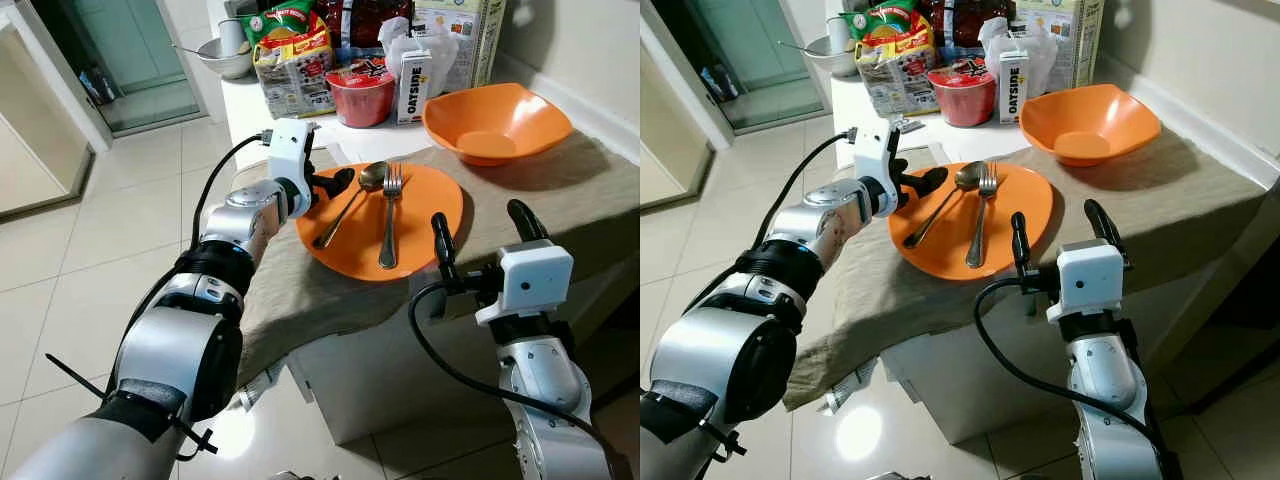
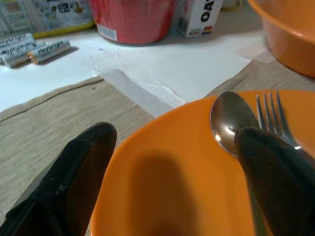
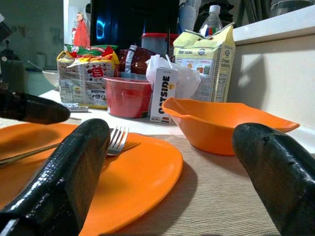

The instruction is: Setting the table

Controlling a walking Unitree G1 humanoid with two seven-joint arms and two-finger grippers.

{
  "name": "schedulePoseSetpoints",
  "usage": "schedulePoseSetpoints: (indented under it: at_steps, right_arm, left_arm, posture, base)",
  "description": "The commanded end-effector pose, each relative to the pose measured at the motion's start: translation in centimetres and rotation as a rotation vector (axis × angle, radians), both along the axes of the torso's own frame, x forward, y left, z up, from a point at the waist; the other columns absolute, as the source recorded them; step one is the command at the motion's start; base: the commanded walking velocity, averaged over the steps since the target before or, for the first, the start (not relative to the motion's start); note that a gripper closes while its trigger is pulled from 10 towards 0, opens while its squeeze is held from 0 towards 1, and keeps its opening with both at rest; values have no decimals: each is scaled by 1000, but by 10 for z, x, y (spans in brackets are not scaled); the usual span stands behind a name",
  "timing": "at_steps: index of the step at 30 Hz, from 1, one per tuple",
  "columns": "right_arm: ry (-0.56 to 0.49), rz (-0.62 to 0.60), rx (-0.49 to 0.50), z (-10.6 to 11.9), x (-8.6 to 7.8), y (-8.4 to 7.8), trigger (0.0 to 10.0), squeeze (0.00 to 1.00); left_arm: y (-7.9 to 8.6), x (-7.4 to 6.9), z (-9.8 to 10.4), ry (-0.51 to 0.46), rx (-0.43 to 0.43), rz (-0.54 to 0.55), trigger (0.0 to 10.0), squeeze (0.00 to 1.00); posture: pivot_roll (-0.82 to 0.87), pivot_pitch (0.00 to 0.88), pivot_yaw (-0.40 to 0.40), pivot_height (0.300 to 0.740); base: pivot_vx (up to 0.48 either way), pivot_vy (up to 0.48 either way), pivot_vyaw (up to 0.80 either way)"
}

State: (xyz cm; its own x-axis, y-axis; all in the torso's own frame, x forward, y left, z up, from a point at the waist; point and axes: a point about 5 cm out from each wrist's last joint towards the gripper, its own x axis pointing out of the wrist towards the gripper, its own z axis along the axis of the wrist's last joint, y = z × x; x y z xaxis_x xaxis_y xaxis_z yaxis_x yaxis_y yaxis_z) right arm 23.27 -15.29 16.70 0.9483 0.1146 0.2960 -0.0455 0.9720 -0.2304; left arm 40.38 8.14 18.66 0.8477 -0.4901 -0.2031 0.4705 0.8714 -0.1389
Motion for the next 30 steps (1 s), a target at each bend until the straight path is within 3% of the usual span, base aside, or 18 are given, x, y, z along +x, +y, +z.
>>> schedulePoseSetpoints:
  at_steps: [1,10,16,30]
  right_arm:
    - [-6,7,0,0,-1,3,10000,0]
    - [-4,8,2,0,0,3,10000,0]
    - [-1,7,1,-1,0,3,10000,0]
    - [3,9,-2,-1,-1,3,10000,0]
  left_arm:
    - [0,3,10,-32,9,-10,10000,0]
    - [-11,-3,-1,-14,45,-56,10000,0]
    - [-7,-5,-13,16,89,-45,10000,0]
    - [-6,-5,-18,42,78,-30,10000,0]
  posture:
    - [-257,32,169,740]
    - [-254,33,170,740]
    - [-254,33,170,740]
    - [-257,42,174,740]
  base:
    - [0,0,0]
    - [0,0,0]
    - [0,0,0]
    - [0,0,0]
